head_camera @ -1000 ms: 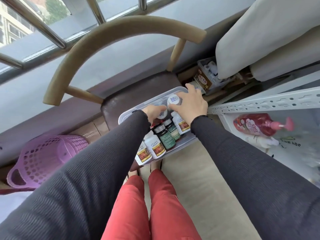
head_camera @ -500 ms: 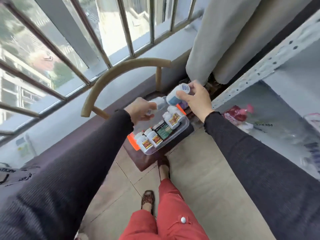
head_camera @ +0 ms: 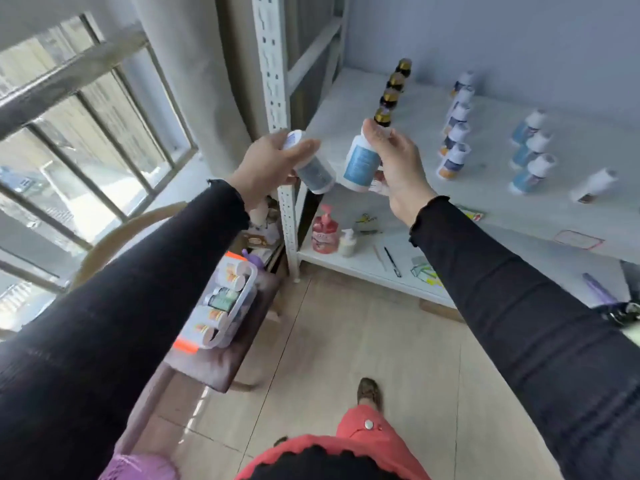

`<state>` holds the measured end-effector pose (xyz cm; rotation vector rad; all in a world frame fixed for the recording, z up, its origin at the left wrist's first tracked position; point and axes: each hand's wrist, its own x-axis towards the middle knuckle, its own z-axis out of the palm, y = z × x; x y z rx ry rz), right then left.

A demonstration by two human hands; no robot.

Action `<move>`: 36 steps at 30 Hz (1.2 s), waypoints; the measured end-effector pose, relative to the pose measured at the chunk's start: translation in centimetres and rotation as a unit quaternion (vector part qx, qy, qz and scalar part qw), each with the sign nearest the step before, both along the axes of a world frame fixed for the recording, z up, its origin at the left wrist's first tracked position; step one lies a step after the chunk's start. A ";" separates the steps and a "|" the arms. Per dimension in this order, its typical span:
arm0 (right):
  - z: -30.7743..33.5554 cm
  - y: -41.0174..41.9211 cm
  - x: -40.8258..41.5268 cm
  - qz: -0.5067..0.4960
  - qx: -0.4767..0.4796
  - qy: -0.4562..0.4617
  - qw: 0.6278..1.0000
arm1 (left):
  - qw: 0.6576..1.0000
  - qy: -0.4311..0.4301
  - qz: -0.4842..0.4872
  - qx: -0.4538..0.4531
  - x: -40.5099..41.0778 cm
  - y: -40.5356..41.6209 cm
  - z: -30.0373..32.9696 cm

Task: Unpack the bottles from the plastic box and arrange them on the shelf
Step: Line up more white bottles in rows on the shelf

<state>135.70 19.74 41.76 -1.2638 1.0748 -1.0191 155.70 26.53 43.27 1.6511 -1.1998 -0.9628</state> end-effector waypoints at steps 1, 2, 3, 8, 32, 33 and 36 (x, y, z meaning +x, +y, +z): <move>0.7 -0.4 -2.3 -0.012 0.004 -0.012 1.000 | 1.000 0.018 -0.015 -0.010 -2.5 -1.0 0.8; 1.2 -0.8 -4.5 -0.024 0.009 -0.026 0.999 | 0.999 0.042 -0.028 -0.018 -4.9 -2.2 1.3; 1.7 -1.3 -6.8 -0.030 0.013 -0.045 0.998 | 0.997 0.062 -0.041 -0.026 -7.4 -3.3 1.7; 2.2 -4.8 -18.6 -0.036 0.027 -0.095 0.994 | 0.987 0.132 -0.087 -0.019 -20.0 -9.9 1.5; 0.3 -34.8 -41.5 -0.028 0.111 -0.049 0.992 | 0.934 0.298 -0.175 0.092 -40.9 -45.9 0.2; 0.1 -35.9 -41.7 -0.039 0.109 -0.034 0.993 | 0.936 0.288 -0.179 0.092 -41.0 -47.6 0.0; -0.7 -38.8 -42.4 -0.067 0.111 -0.015 0.991 | 0.953 0.197 -0.218 0.080 -41.1 -52.6 -0.9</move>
